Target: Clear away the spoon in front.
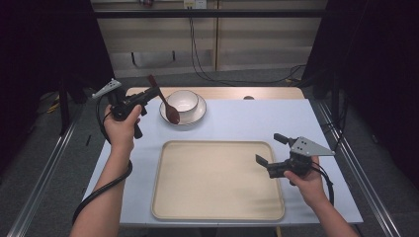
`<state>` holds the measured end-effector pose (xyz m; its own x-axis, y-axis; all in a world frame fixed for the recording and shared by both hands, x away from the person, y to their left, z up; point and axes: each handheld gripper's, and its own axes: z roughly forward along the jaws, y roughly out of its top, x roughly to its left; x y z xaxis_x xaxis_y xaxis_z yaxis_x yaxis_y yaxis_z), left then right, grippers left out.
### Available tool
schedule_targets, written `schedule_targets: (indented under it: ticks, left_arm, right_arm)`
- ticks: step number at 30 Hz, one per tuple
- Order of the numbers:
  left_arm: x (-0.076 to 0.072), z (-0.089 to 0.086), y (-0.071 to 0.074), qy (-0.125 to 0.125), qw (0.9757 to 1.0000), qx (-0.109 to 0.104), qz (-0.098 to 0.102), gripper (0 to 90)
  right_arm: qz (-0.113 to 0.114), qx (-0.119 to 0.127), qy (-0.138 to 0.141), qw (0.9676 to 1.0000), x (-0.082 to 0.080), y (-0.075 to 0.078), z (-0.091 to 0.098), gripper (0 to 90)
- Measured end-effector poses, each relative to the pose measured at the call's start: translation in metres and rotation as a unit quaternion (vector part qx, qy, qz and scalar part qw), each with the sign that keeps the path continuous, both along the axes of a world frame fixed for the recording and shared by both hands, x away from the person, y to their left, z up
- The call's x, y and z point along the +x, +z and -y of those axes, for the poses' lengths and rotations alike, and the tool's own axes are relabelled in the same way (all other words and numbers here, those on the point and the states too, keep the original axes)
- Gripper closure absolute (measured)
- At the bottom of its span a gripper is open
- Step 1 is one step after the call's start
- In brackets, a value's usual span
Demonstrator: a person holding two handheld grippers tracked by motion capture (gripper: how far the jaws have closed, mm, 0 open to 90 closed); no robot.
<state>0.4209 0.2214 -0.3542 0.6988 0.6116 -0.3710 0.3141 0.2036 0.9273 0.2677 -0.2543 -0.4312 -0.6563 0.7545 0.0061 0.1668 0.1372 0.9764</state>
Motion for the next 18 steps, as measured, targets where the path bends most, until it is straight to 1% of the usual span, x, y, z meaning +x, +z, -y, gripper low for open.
schedule_targets:
  ticks: [4, 5, 6, 7, 8, 9, 10, 12, 15, 16, 17, 18]
  left_arm:
    - [-0.005, -0.001, 0.001, -0.007, 1.0000, -0.001, 0.000, 84.2]
    - [-0.008, 0.001, 0.002, -0.009, 0.9999, -0.012, -0.002, 84.2]
    - [-0.008, 0.001, 0.002, -0.009, 0.9999, -0.012, -0.002, 84.2]
    - [-0.010, 0.000, 0.003, -0.019, 0.9998, 0.001, 0.001, 84.2]
    - [-0.012, 0.002, 0.003, -0.017, 0.9998, -0.008, -0.002, 84.2]
    - [-0.012, 0.002, 0.003, -0.017, 0.9998, -0.008, -0.002, 84.2]
    - [-0.014, 0.000, 0.003, -0.027, 0.9996, 0.001, -0.001, 84.2]
    - [-0.016, 0.000, 0.002, -0.033, 0.9994, 0.002, 0.002, 84.2]
    - [-0.019, 0.000, 0.001, -0.037, 0.9993, 0.005, -0.001, 84.2]
    - [-0.021, 0.004, 0.001, -0.031, 0.9993, -0.016, -0.010, 84.3]
    - [-0.021, 0.002, 0.000, -0.035, 0.9994, 0.006, -0.003, 84.3]
    - [-0.022, 0.002, -0.001, -0.040, 0.9992, 0.006, -0.004, 84.3]
  right_arm:
    - [0.002, -0.003, -0.001, 1.0000, 0.001, -0.001, 0.000, 1.0]
    - [0.001, -0.007, 0.000, 1.0000, 0.001, -0.001, 0.000, 0.9]
    - [0.001, -0.007, 0.000, 1.0000, 0.001, -0.001, 0.000, 0.9]
    - [0.000, -0.006, -0.001, 1.0000, 0.001, -0.001, 0.000, 0.9]
    - [0.000, -0.007, -0.002, 1.0000, 0.001, -0.001, 0.000, 0.9]
    - [0.000, -0.007, -0.002, 1.0000, 0.001, -0.001, 0.000, 0.9]
    - [0.001, -0.006, -0.005, 1.0000, 0.001, -0.001, 0.000, 0.9]
    - [0.000, -0.007, -0.003, 1.0000, 0.001, -0.001, 0.000, 0.9]
    - [-0.003, -0.010, 0.008, 0.9999, 0.001, -0.001, 0.000, 0.9]
    - [-0.005, -0.009, 0.008, 0.9999, 0.001, -0.001, 0.000, 0.9]
    - [-0.004, -0.009, 0.008, 0.9999, 0.001, -0.001, 0.000, 0.9]
    - [-0.002, -0.009, 0.005, 0.9999, 0.001, -0.001, 0.000, 0.9]
